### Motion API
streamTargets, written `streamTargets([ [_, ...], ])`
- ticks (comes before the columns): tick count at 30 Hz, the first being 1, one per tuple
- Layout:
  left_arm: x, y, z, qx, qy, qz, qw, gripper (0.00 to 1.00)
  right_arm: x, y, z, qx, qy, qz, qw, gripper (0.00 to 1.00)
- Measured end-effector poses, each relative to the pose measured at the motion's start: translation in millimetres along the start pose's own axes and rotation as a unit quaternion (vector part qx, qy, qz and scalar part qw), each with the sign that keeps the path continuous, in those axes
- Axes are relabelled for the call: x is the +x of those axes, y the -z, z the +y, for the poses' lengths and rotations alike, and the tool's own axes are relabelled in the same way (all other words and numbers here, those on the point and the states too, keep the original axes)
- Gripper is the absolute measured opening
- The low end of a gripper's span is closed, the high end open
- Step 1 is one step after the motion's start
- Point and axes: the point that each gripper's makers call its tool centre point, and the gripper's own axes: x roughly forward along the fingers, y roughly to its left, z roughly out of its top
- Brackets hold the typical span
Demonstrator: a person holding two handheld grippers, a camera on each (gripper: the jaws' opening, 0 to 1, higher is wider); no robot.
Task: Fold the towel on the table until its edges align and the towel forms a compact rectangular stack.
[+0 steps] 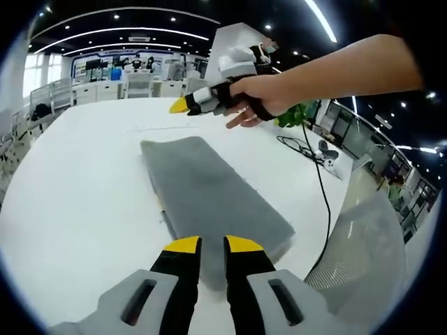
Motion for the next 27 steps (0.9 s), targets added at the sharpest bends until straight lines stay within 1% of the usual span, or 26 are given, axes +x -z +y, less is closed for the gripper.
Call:
streamTargets([
  [2,0,-1.3,-1.1,0.005,0.001,0.0,1.0,0.14,-5,-0.5,1,-0.006,-0.005,-0.002,1.0,0.47],
  [6,-1,-3.4,-1.0,0.013,0.001,0.0,0.9999,0.14,-13,2.6,-4,-0.015,-0.007,0.002,0.9999,0.5],
  [11,-1,-5.3,0.8,0.026,0.002,0.003,0.9997,0.14,-25,6.8,-8,-0.009,-0.004,-0.003,1.0,0.54],
  [13,0,-6.6,1.8,0.032,0.003,0.004,0.9995,0.15,-31,9.5,-8,-0.014,-0.003,-0.002,0.9999,0.54],
  [18,1,-11.2,2.7,0.049,0.004,-0.001,0.9988,0.18,-46,11.3,-1,-0.029,-0.01,-0.009,0.9995,0.58],
  [21,-1,-15.9,0.1,0.065,0.005,-0.007,0.9979,0.2,-54,12.3,1,-0.042,-0.014,-0.012,0.999,0.59],
  [25,0,-19.5,-1.4,0.09,0.004,-0.01,0.9959,0.23,-68,16.2,5,-0.054,-0.019,-0.012,0.9983,0.59],
  [27,1,-20.0,0.5,0.095,0.002,-0.008,0.9955,0.24,-72,15.5,6,-0.058,-0.022,-0.015,0.9979,0.6],
])
